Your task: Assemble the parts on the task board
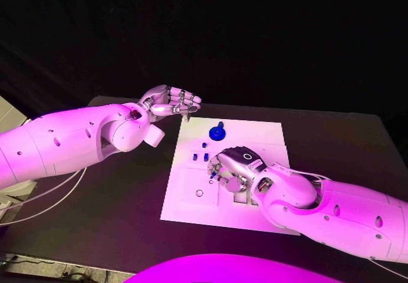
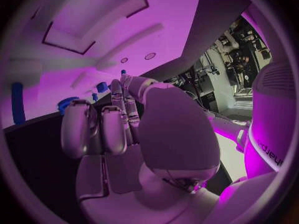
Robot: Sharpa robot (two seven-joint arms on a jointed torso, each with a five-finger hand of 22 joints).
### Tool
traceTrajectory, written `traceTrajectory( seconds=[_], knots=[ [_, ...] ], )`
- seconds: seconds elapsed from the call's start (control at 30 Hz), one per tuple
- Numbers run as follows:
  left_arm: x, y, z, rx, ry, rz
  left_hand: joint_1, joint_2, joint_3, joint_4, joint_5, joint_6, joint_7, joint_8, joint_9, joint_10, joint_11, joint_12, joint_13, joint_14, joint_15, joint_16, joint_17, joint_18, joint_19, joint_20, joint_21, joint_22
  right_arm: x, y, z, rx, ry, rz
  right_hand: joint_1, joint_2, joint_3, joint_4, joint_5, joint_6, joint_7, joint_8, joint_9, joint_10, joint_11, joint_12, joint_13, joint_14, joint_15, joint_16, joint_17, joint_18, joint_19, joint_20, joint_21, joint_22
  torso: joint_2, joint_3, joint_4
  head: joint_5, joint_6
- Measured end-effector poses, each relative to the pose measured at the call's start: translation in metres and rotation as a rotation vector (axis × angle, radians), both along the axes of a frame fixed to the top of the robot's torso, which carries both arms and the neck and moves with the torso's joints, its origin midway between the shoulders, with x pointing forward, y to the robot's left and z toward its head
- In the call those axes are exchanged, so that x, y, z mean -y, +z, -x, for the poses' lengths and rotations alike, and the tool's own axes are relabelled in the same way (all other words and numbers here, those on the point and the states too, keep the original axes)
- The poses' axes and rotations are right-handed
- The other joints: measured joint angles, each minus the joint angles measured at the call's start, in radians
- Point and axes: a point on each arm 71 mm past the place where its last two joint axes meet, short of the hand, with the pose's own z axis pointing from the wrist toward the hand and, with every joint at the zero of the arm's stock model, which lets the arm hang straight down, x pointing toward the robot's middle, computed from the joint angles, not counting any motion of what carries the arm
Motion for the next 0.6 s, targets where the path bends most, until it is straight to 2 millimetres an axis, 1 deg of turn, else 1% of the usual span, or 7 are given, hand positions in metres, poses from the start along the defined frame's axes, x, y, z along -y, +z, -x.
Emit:
traceTrajectory(
  seconds=[0.1,0.27,0.5,0.6],
  knots=[
    [0.0000,0.0000,0.0000,-0.001,0.000,0.000,0.000,0.000,0.000,0.000,0.000,0.000,0.000,0.000,0.000,0.000,0.000,0.000,0.000,0.000,0.000,0.000,0.000,0.000,0.000,0.000,0.000,0.000,-0.0003,-0.0020,-0.0003,-0.003,0.000,0.010,-0.001,-0.001,0.000,0.000,0.000,0.000,0.000,0.000,0.000,0.000,0.000,0.000,0.000,0.000,0.000,0.000,0.000,0.000,0.000,0.000,0.000,0.000,0.000,0.0001,-0.0006,0.000,-0.002],
    [0.0002,0.0000,0.0002,-0.002,-0.001,0.001,0.000,0.000,0.000,0.000,0.000,0.000,0.000,0.000,0.000,0.000,0.000,0.000,0.000,0.000,0.000,0.000,0.000,0.000,0.000,0.000,0.000,0.000,-0.0013,-0.0045,0.0000,-0.008,0.001,0.024,-0.001,-0.001,0.000,0.000,0.000,0.000,0.000,-0.001,0.000,0.000,0.000,-0.001,0.000,0.000,0.000,0.000,0.000,0.000,0.000,0.000,0.000,0.000,0.000,0.0001,0.0006,-0.001,-0.005],
    [-0.0001,-0.0001,0.0002,-0.004,-0.001,0.001,0.000,0.000,0.000,0.000,0.000,0.000,0.000,0.000,-0.001,0.000,0.000,0.000,-0.001,0.000,0.000,-0.004,0.000,0.000,0.000,0.000,0.000,0.000,-0.0037,-0.0083,0.0023,-0.016,0.007,0.036,-0.001,-0.001,0.000,0.000,0.000,0.004,0.004,0.002,0.001,0.000,0.000,-0.004,0.000,0.000,0.000,0.000,-0.001,0.000,0.000,0.000,0.000,0.000,0.001,0.0003,0.0007,-0.005,-0.007],
    [-0.0002,-0.0002,0.0003,-0.005,-0.002,0.000,0.000,0.000,0.000,0.000,0.000,0.000,0.000,0.000,-0.001,0.000,0.000,0.000,-0.001,0.000,0.000,-0.004,0.000,0.000,0.000,0.000,0.000,0.000,-0.0045,-0.0097,0.0034,-0.019,0.009,0.039,-0.003,-0.003,0.003,-0.003,0.000,0.004,0.004,0.002,0.001,0.000,0.000,-0.004,0.000,0.000,0.000,0.000,-0.001,0.000,0.000,0.000,0.000,0.000,0.001,0.0004,0.0006,-0.004,-0.009]
  ],
)
